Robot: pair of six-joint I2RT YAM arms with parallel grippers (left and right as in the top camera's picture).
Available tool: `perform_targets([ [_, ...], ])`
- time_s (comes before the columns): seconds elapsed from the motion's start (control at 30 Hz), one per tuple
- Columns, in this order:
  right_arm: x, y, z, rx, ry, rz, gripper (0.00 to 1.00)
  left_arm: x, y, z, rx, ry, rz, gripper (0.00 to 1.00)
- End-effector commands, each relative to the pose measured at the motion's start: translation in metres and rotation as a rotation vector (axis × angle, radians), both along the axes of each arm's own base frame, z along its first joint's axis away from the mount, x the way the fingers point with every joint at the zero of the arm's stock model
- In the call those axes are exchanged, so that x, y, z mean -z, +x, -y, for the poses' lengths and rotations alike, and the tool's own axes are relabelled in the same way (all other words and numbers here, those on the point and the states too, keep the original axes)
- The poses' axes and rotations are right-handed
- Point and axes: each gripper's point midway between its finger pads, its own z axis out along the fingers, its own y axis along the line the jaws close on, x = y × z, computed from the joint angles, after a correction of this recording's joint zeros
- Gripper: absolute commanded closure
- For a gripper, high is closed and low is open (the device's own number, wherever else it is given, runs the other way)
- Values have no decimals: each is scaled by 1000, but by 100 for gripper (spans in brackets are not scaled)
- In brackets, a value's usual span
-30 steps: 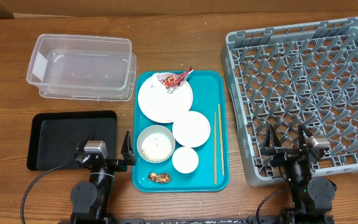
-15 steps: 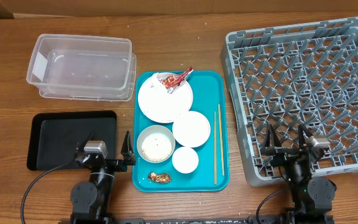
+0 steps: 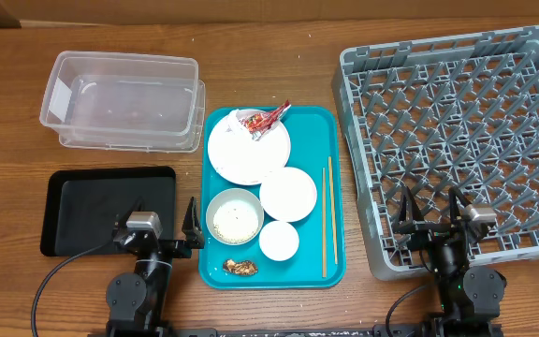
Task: Sort waste into correct bins and load items into the dishwasher
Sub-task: 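Move the left gripper toward the tissue and red wrapper on the plate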
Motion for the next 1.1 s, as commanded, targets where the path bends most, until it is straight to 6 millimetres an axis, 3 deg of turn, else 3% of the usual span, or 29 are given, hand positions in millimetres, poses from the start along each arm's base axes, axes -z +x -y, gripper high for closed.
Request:
perform_targets([
  [0.0,2,0,1,7,1,3,0,3,0,0,-1,13,-5,0],
  [0.97,-3,0,2,10,2,22,0,3,0,0,0,12,-5,0],
  [1.07,-4,0,-3,-19,2,25,0,2,0,0,-4,-50,-8,0],
])
